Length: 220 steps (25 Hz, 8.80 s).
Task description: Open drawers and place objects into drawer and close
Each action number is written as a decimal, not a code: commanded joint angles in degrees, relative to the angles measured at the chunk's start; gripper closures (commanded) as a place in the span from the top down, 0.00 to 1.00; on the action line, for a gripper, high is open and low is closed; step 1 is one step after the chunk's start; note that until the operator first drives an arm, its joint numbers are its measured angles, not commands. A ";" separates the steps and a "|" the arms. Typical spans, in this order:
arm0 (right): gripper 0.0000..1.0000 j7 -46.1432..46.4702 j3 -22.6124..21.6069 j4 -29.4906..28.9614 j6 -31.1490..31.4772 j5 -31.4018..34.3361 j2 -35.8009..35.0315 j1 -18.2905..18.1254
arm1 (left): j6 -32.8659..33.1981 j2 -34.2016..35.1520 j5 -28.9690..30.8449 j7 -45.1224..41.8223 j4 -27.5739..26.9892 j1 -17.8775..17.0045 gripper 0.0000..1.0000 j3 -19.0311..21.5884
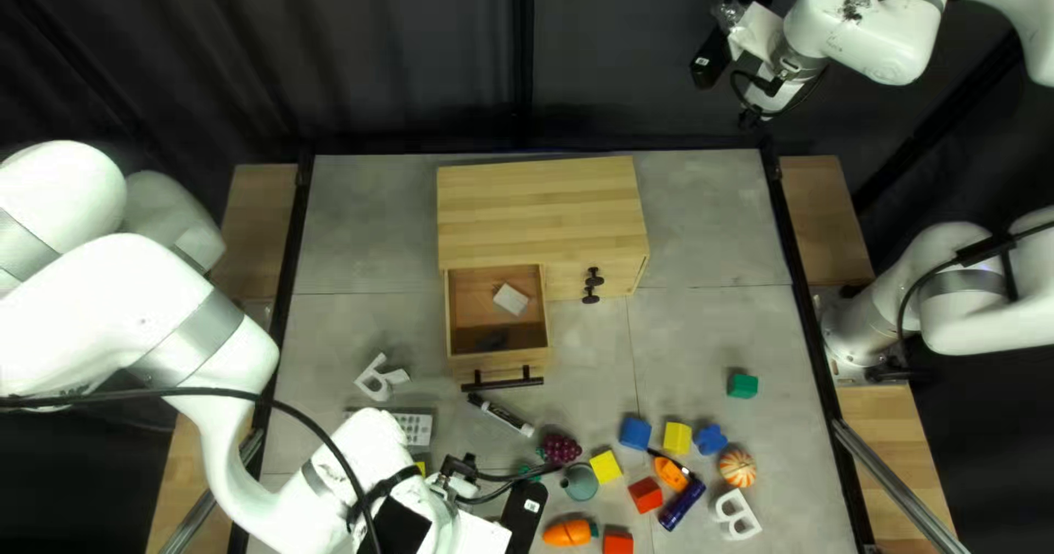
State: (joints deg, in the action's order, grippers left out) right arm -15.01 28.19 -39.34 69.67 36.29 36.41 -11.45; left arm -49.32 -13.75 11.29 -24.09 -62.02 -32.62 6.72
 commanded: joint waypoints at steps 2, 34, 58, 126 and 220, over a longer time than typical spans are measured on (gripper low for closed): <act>1.00 0.00 0.00 0.00 0.00 0.00 0.00 0.00 | 0.59 -2.92 -0.42 -1.01 -1.29 -0.01 1.00 -0.19; 1.00 0.00 0.00 0.00 0.00 0.00 0.00 0.00 | 9.83 -6.44 -6.49 5.57 4.13 4.52 0.83 1.17; 1.00 0.00 0.00 0.00 0.00 0.00 0.00 0.00 | 0.51 1.63 -0.43 2.88 2.45 2.24 0.00 0.44; 1.00 0.00 0.00 0.00 0.00 0.00 0.00 0.00 | -2.91 0.33 -3.98 14.25 -2.72 3.71 1.00 -2.54; 1.00 0.00 0.00 0.00 0.00 0.00 0.00 0.00 | -0.17 -1.58 3.61 10.30 -5.84 -4.68 1.00 -2.19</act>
State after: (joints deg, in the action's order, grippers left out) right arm -15.01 28.19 -39.34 69.67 36.29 36.41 -11.45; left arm -53.24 -13.33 14.53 -19.09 -68.02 -36.79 2.66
